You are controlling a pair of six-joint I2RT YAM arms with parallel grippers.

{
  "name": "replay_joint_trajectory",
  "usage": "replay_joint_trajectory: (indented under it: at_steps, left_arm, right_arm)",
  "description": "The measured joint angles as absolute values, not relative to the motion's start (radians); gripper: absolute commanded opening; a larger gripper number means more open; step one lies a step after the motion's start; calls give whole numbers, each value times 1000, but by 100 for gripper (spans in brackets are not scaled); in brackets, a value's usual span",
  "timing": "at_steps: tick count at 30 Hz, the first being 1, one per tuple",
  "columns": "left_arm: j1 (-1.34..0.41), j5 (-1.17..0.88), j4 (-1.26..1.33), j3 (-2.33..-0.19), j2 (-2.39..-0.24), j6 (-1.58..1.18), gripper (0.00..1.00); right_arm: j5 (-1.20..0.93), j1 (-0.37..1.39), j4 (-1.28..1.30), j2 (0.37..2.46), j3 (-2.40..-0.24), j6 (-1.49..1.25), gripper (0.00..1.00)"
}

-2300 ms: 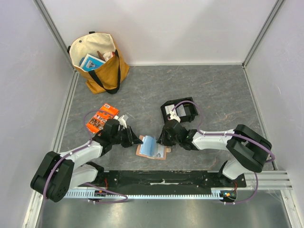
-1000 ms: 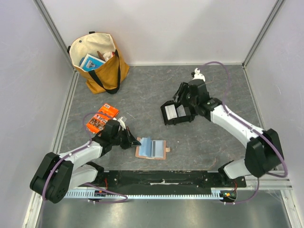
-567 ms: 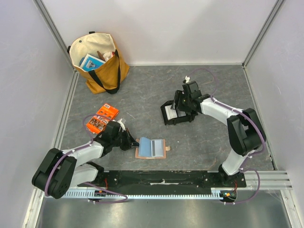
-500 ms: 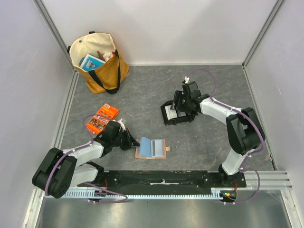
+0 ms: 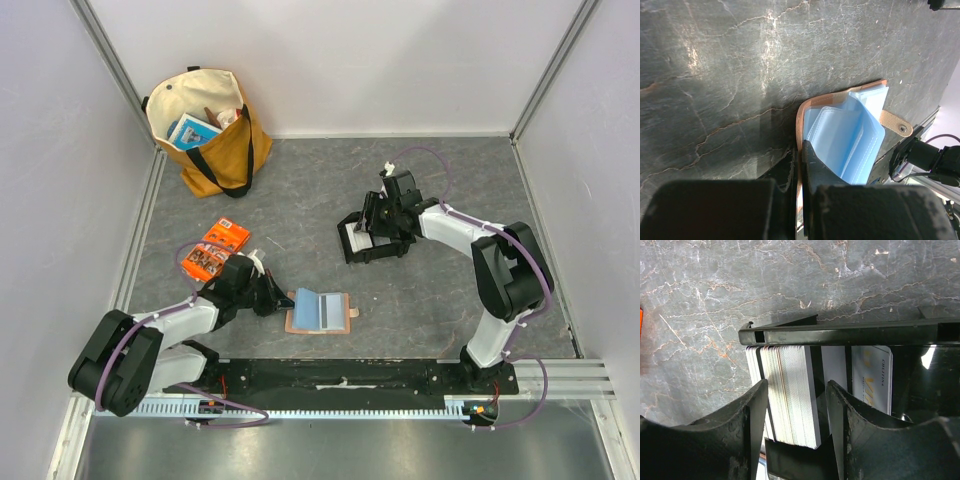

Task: Put the credit cards into the card holder
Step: Turn over the card slot in the card holder, then pick up the credit card from the storage box.

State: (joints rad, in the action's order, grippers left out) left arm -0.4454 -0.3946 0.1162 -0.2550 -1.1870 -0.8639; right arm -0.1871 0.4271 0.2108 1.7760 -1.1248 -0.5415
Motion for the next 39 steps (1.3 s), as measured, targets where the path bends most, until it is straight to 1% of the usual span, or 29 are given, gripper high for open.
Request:
replay_joint_trajectory:
  at_steps: [3,6,9,12,16,18,19,20,22,26,34,37,39]
  left_arm:
    - [-445,-395,118,-255,-1188,-865,2]
    - [-445,-395,123,-255,-1192,-865,2]
    - [-445,-396,126,-255,-1193,-865,2]
    - [-445,-399,131,-255,-1198,-865,2]
    - [-445,-402,137,-255,-1202,-866,2]
    - [-445,-403,138,-255,-1203,-867,2]
    - [-445,-403,139,-255,-1204,-867,2]
    - [-445,-403,141,-255,-1205,-867,2]
    - [-445,-403,143,-255,-1206,-867,2]
    - [-445,-405,153,-255,-1213,-867,2]
    - [-445,-410,160,-255,-1217,-871,2]
    - [-445,-409,160,-255,-1217,-871,2]
    - [-445,-409,160,-255,-1217,-872,2]
  right_arm:
    - [-195,425,203,1776,-1125,-542,53]
    - [-203,422,199,1776,-1125,-542,47]
    - [-206,416,198,1776,-1125,-542,44]
    - [-209,414,198,1775,-1125,-544,43]
    - [-212,414,198,1767,-1125,-547,37]
    - [-213,412,198,1760,-1125,-549,28]
    - [-214,410,196,1756,-1125,-549,25]
    - [-214,408,196,1752,-1125,-548,24]
    - [-218,404,195,1748,-1125,-550,18]
    - [-229,396,196,1747,-1125,-549,11]
    - [-208,386,199,1747,-1124,-547,7]
    - [-188,383,206,1747,-1124,-540,8]
    - [-175,382,211,1747,-1124,-532,11]
